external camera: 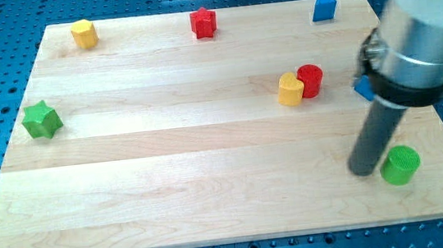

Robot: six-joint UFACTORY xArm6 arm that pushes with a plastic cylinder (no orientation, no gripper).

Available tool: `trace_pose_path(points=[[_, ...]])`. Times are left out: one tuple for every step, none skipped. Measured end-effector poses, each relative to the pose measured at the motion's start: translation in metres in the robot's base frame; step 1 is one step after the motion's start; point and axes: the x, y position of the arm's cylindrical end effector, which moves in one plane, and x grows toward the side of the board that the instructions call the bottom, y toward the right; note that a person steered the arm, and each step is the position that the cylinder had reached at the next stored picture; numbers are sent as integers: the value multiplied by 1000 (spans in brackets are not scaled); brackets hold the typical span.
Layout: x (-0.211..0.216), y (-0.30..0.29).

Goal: Drag the heart to the bottom center of the board

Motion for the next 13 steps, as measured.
trace_pose_path(points=[[-17,-48],[-42,-65],[-68,-55],[-95,-55],[-124,-32],[-136,-23],[-145,-42],[-179,-34],[-201,-60],[-165,-158],[-151,-140],[-173,-69],[-199,-78]])
